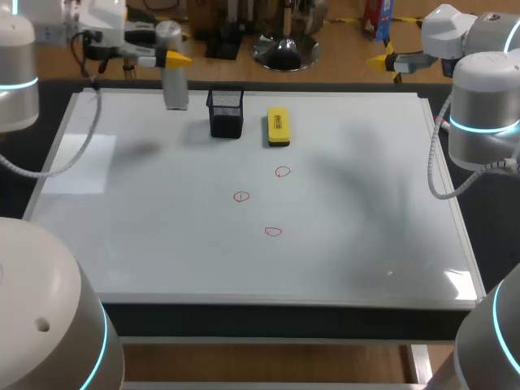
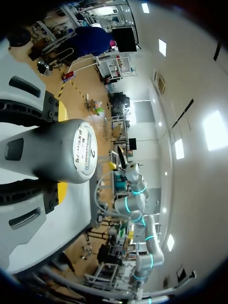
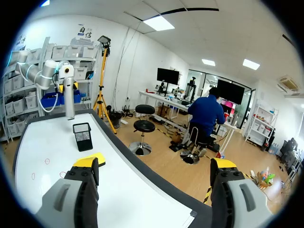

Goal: Pick up the inspection probe, press it on each red-marked spot on the whiteboard one by one, put down the probe, pick up the eraser, and wipe off all the red marks.

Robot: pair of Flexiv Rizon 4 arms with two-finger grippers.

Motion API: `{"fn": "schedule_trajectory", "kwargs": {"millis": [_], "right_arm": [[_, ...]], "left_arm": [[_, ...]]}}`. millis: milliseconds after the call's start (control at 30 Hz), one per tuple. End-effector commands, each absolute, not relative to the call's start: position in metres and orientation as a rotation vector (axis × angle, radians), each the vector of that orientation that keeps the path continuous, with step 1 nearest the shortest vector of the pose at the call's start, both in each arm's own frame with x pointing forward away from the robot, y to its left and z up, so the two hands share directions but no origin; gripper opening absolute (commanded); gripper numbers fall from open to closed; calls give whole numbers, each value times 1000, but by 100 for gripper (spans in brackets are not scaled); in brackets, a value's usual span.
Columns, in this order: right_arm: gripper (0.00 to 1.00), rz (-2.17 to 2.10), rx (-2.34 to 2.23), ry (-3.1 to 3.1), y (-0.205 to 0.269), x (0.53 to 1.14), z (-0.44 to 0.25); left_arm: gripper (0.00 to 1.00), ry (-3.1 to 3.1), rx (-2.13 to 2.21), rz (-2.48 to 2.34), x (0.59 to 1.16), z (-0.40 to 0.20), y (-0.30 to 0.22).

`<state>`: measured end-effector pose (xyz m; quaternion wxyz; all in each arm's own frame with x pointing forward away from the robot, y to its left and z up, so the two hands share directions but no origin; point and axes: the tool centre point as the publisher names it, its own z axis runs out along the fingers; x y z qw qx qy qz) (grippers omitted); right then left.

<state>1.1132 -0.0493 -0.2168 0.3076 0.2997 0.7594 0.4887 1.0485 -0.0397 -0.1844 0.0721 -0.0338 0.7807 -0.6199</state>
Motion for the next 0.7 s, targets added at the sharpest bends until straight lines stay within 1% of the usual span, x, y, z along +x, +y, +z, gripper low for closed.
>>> {"fn": "schedule_trajectory", "kwargs": {"millis": [33,367,700], "right_arm": [[100,1293,792,2009,-50,1114,-217],[100,1293,792,2009,-50,1114,-217],[100,1293,792,2009,-50,1114,-217]], "left_arm": [[0,2296,-163,-1834,1029,-186,-20],[0,2244,-242,-1815,1017,-200,10],[0,2238,-303,-1770,1012,-211,23]]}}
